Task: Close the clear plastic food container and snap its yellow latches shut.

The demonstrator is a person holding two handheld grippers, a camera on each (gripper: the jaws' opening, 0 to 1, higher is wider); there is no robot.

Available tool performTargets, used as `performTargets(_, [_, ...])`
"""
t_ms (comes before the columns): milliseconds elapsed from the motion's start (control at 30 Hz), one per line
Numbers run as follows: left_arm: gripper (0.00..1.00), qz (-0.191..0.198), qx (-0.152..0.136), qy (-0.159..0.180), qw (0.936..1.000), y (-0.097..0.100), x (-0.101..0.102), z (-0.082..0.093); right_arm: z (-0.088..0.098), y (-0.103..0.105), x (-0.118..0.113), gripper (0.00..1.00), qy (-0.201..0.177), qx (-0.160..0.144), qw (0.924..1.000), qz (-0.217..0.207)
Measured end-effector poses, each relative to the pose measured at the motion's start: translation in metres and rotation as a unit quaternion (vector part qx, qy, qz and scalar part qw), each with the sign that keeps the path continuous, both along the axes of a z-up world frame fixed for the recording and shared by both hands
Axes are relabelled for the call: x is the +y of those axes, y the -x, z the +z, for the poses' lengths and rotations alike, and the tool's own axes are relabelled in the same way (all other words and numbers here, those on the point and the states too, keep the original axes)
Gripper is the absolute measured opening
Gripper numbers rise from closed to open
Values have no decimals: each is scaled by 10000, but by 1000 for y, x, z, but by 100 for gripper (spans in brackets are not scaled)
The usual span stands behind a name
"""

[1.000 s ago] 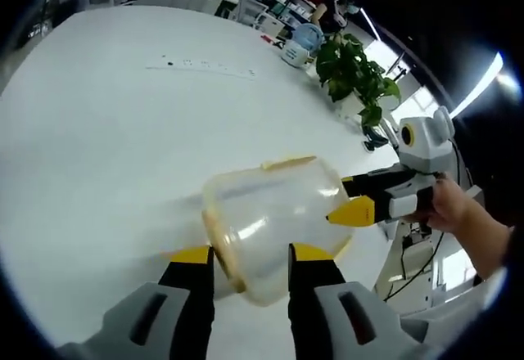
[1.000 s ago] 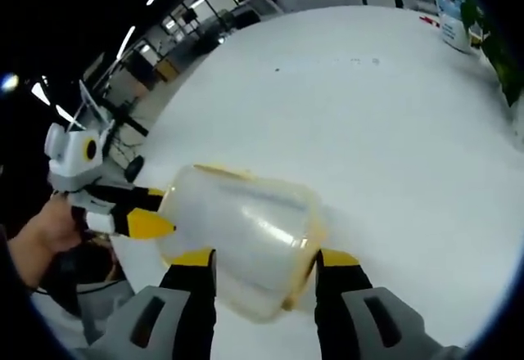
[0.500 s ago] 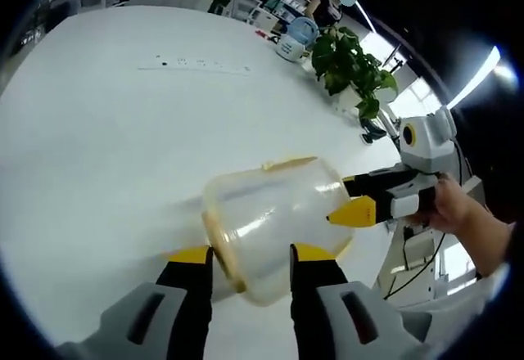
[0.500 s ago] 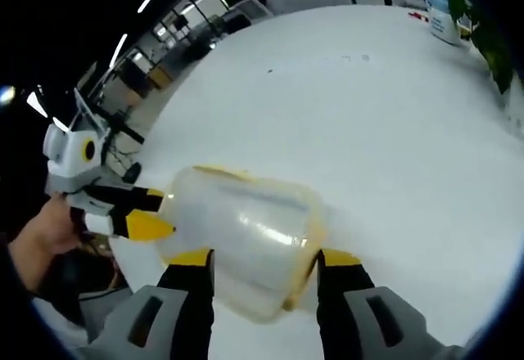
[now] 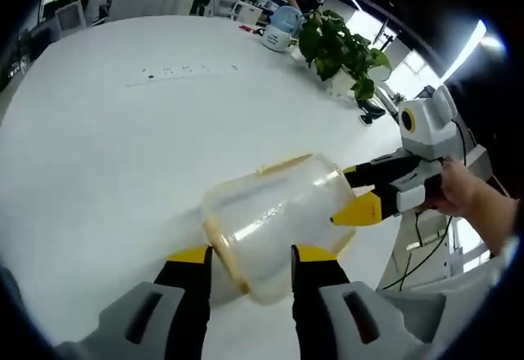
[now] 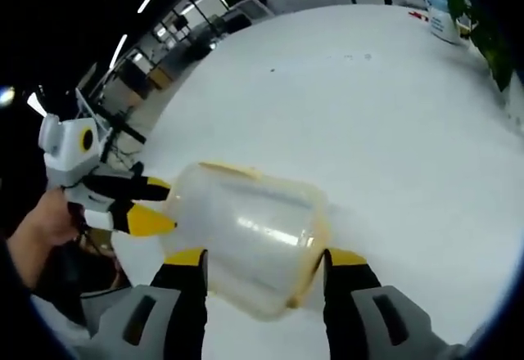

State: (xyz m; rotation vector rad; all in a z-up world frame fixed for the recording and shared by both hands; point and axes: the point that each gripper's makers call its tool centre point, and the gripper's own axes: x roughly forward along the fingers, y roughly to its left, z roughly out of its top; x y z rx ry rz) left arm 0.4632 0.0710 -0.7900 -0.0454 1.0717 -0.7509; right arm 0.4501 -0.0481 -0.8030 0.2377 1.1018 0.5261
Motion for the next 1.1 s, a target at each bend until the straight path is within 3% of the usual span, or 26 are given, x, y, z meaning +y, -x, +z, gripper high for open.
performTargets(433, [40,-332,-178,-177,9991,-5,4,10,12,-8,-15,57,432,-291,9975,471])
performTargets(567, [39,-505,-353,-316,9976,-8,5,13,12,-7,-19,55,666,-359,9935,845])
performTargets(633, [39,-605,-386,-466,9963,-7,6,13,12,-6,-20,53,715,-336,9929,889])
performTargets(833, [40,-680,-413,-486,9956,-9,7,15,18,-13,-22,51,738,-450,9918,942])
performTargets(1100, [40,-1006,-523,-617,9916,-8,5,17,21,-10,-19,50,921,-516,9836,1460])
